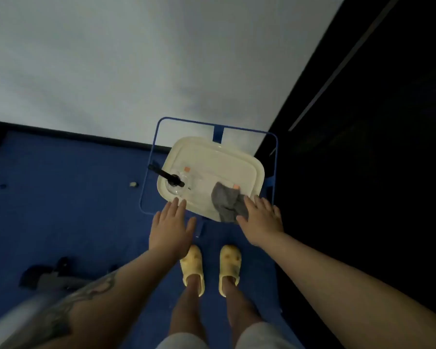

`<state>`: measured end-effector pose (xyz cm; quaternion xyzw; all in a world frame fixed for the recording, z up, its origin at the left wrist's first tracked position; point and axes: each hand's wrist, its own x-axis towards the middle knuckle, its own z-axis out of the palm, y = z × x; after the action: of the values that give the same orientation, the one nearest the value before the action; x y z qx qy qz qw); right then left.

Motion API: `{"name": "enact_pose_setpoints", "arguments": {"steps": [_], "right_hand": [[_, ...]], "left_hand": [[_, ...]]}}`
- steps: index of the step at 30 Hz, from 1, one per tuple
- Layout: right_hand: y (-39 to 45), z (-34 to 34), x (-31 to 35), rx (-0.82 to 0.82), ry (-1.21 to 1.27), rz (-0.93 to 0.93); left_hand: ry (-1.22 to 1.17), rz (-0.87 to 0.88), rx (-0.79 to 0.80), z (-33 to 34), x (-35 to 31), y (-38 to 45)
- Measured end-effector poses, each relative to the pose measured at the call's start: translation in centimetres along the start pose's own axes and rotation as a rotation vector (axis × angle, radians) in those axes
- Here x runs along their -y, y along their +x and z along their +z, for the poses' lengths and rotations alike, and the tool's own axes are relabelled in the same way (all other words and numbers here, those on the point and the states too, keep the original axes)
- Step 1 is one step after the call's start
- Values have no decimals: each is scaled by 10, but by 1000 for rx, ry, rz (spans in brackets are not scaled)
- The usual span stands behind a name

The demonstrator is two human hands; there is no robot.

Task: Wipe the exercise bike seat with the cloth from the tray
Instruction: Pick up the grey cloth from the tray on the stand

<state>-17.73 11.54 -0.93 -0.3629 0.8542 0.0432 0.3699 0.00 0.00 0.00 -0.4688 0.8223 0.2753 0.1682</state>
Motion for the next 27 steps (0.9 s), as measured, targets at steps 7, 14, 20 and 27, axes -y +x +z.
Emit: {"name": "enact_pose_setpoints", "arguments": {"steps": [7, 14, 20, 27], "right_hand": [[50, 28, 16, -4, 73, -29], [75, 44, 23, -115, 73, -7], [78, 44, 25, -220, 85, -37], [57, 21, 25, -293, 80, -122]], "left_hand": [[-81, 43, 6, 37, -6, 26], [-93, 125, -4, 57, -5, 41], [-108, 124, -7, 53, -1, 43], [-169, 122, -51, 27, -3, 29]]}}
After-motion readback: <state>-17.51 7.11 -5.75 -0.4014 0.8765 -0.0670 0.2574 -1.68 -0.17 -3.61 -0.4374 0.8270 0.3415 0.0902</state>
